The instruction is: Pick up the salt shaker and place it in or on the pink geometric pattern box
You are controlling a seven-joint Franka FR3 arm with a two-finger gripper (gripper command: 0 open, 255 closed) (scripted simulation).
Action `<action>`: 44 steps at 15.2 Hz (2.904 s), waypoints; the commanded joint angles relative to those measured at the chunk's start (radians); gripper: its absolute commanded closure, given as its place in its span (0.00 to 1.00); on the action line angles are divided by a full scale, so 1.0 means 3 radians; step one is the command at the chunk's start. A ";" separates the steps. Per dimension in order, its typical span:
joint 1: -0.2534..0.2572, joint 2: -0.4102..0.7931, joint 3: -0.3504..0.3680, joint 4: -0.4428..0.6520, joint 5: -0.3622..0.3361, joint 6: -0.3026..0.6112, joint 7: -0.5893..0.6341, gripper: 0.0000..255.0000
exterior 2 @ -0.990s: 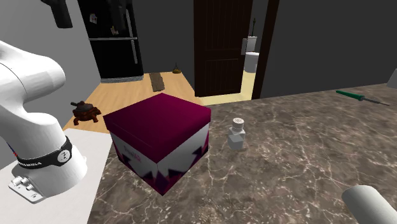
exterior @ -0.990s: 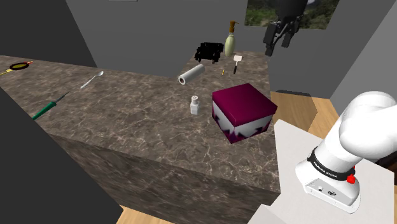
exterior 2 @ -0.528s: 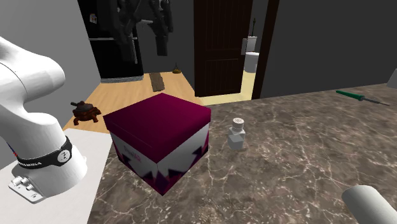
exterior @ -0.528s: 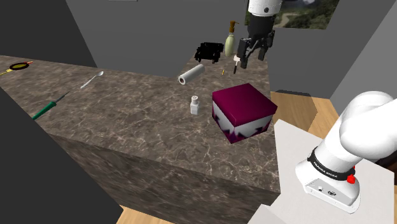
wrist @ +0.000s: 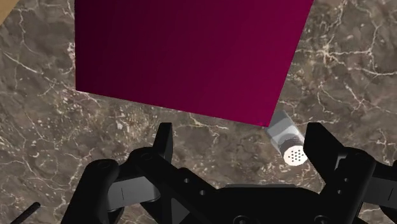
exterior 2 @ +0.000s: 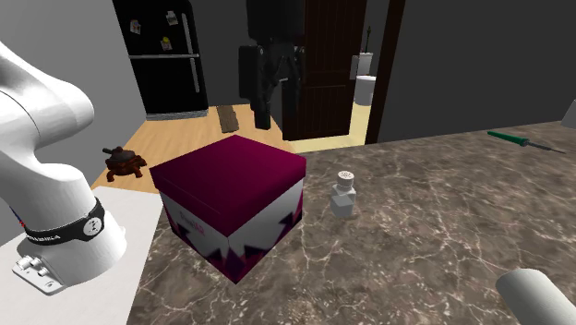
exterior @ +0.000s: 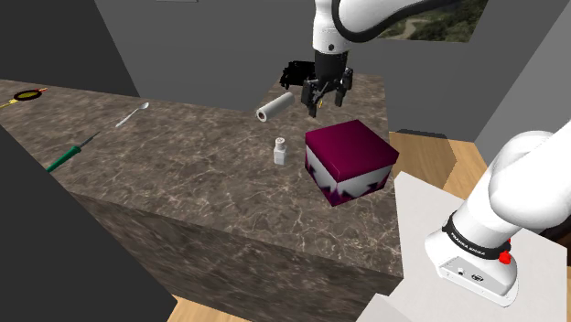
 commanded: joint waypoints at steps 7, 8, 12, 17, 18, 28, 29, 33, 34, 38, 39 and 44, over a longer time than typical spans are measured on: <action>0.0032 0.0977 0.0169 0.0484 -0.0088 0.0472 0.0387 0.00; 0.0042 0.1103 0.0184 0.0566 -0.0109 0.0513 0.0437 0.00; 0.0086 0.1521 0.0216 0.0866 -0.0188 0.0617 0.0598 0.00; 0.0089 0.1616 0.0210 0.0750 -0.0219 0.0824 0.0619 0.00; 0.0090 0.1636 0.0209 0.0730 -0.0226 0.0866 0.0623 0.00; 0.0092 0.1670 0.0206 0.0698 -0.0237 0.0929 0.0631 1.00; 0.0092 0.1670 0.0206 0.0698 -0.0237 0.0929 0.0631 1.00; 0.0092 0.1670 0.0206 0.0698 -0.0237 0.0930 0.0631 1.00; 0.0092 0.1670 0.0206 0.0698 -0.0237 0.0930 0.0631 1.00; 0.0090 0.1649 0.0208 0.0718 -0.0230 0.0889 0.0625 1.00; 0.0089 0.1627 0.0209 0.0738 -0.0222 0.0848 0.0620 1.00; 0.0085 0.1532 0.0213 0.0853 -0.0191 0.0641 0.0597 1.00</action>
